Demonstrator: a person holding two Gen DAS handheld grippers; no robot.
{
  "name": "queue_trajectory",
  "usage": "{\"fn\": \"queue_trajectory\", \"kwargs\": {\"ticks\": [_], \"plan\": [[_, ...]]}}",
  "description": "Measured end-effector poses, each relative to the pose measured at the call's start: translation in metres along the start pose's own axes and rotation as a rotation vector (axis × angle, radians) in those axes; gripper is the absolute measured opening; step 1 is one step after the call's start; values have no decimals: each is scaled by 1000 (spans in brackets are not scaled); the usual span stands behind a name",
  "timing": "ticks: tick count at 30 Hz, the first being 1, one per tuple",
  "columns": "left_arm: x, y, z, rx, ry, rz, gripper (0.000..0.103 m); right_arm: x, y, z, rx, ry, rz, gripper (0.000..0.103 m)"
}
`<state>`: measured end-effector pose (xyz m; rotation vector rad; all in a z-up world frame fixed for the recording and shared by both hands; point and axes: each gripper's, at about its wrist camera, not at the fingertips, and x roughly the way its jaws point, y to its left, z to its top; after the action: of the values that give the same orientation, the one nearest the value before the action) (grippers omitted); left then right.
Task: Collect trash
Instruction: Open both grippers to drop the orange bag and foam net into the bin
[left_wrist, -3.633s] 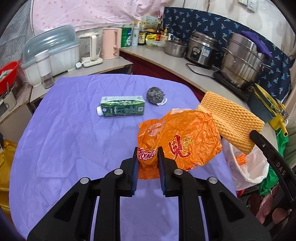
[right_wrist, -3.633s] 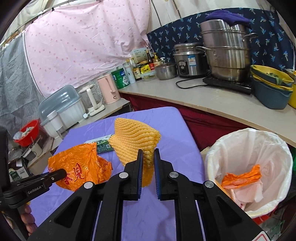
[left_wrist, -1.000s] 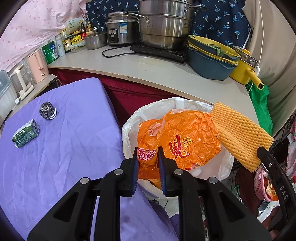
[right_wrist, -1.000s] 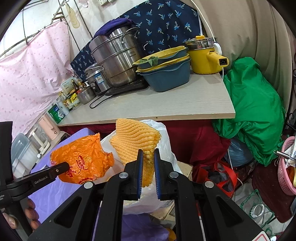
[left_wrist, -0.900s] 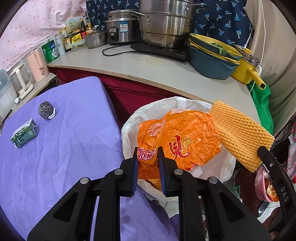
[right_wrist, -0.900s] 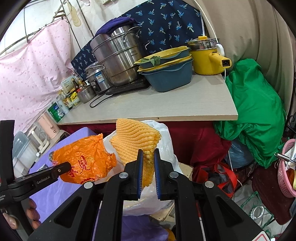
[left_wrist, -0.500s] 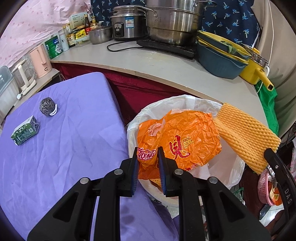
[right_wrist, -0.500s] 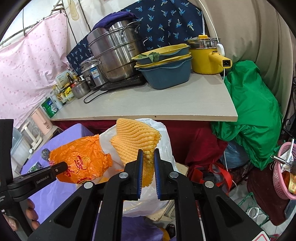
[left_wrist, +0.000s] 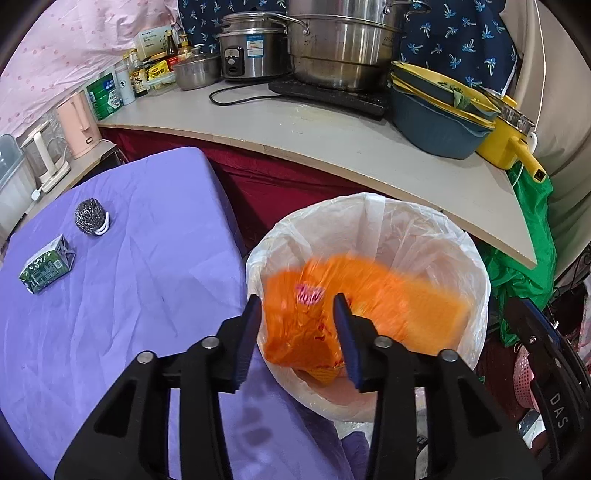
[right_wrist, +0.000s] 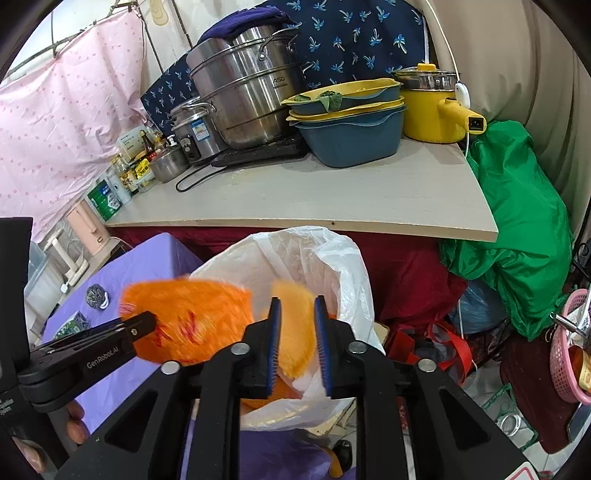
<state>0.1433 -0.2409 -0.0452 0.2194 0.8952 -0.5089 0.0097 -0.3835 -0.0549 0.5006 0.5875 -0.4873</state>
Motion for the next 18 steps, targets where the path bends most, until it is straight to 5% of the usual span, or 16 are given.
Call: {"fn": "queue_trajectory", "kwargs": {"ticks": [4,18], "plan": [[-5,5,1,-14,-18,13,60,-4,2,3,5,-13,8,34],[-29,32,-2,-56,-51,12,66,-19,30,3,-22,-32,45,48]]}}
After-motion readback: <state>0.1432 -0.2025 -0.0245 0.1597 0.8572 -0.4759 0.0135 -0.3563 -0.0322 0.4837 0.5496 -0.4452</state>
